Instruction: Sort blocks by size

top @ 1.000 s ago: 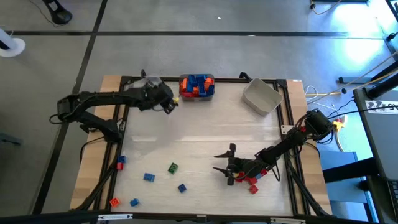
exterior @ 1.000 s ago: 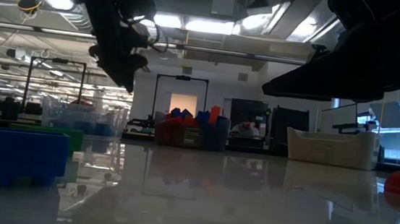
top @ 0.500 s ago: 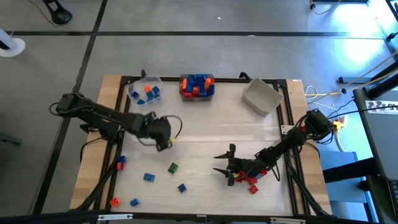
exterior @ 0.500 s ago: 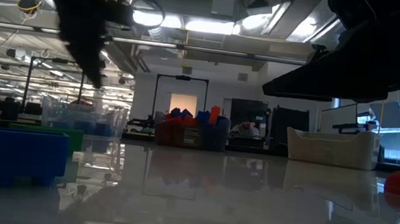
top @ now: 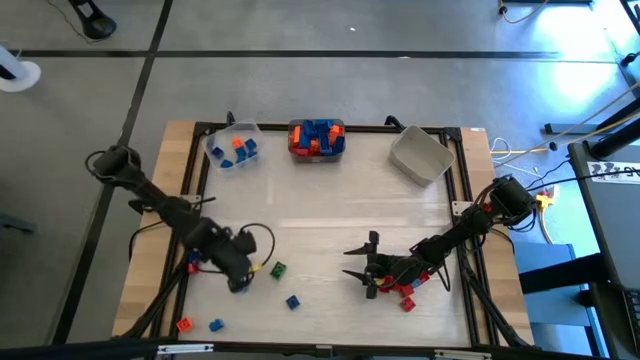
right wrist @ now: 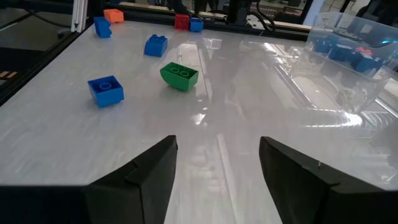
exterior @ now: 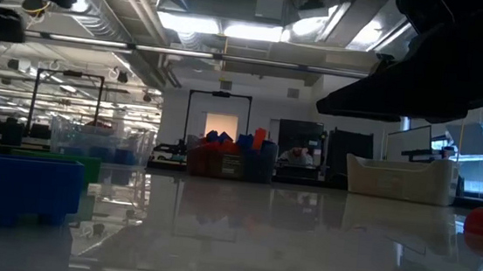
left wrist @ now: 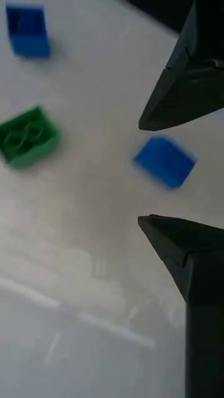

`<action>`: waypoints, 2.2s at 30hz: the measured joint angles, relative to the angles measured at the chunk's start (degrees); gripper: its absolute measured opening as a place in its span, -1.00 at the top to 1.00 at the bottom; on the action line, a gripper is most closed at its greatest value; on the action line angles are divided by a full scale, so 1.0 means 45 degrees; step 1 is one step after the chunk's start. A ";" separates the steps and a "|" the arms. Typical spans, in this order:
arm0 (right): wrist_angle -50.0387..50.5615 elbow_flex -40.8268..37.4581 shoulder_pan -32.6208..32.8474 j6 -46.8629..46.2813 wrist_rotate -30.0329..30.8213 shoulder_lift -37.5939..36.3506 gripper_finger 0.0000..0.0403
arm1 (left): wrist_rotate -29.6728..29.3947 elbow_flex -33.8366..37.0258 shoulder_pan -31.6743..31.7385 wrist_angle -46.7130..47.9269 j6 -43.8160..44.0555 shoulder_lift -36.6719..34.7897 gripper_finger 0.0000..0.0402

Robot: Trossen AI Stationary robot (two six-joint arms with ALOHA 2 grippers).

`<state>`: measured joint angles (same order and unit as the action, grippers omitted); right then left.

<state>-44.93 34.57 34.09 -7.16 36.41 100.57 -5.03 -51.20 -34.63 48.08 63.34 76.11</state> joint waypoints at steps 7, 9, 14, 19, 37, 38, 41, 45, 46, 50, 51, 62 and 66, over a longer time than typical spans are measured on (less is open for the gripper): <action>0.0000 0.0000 0.0000 0.0000 0.0026 0.0000 -0.14 | 0.0109 -0.0005 -0.1912 -0.1145 0.3228 0.0000 -0.11; 0.0000 0.0000 0.0000 0.0000 0.0027 0.0000 -0.14 | 0.0127 -0.0005 -0.2318 -0.1493 0.4067 -0.0002 -0.11; 0.0000 0.0000 -0.0012 0.0001 0.0079 0.0000 -0.14 | -0.0890 -0.0887 -0.2857 -0.1826 0.4333 0.0353 -0.08; 0.0000 0.0000 -0.0024 0.0005 0.0091 0.0000 -0.14 | -0.1158 -0.2529 -0.2900 -0.1778 0.3474 0.1408 0.00; 0.0004 0.0000 -0.0010 0.0000 0.0003 0.0000 -0.14 | 0.0523 -0.4124 -0.4937 0.0324 0.5837 0.4027 0.06; 0.0010 -0.0004 -0.0010 0.0000 0.0003 0.0000 -0.14 | 0.0518 -0.4124 -0.5075 0.0324 0.6000 0.4110 0.06; 0.0005 -0.0005 -0.0010 0.0000 0.0003 0.0000 -0.14 | 0.0513 -0.4119 -0.5450 0.0301 0.6512 0.4489 0.06; 0.0010 -0.0005 -0.0010 0.0000 0.0003 0.0000 -0.14 | 0.0149 -0.4119 -0.5850 0.0339 0.6438 0.5091 0.06; 0.0011 -0.0005 -0.0010 0.0000 0.0003 0.0000 -0.14 | 0.0144 -0.4119 -0.5897 0.0416 0.6455 0.5224 0.06; 0.0010 -0.0005 -0.0010 0.0000 0.0003 0.0000 -0.14 | 0.0686 -0.4109 -0.5897 0.1101 0.6900 0.5538 0.06; 0.0012 -0.0005 -0.0012 0.0000 0.0003 0.0000 -0.14 | 0.0809 -0.4109 -0.5878 0.1115 0.7004 0.5544 0.06; 0.0009 -0.0005 -0.0029 0.0000 0.0003 0.0000 -0.14 | 0.0649 -0.4109 -0.5883 0.0581 0.6365 0.5495 0.06; 0.0008 -0.0005 -0.0029 0.0000 0.0003 0.0000 -0.14 | 0.0627 -0.4109 -0.5880 0.0528 0.6669 0.5495 -0.01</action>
<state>-44.89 34.54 33.95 -7.16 36.42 100.57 -2.21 -69.69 -61.09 50.45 93.35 100.84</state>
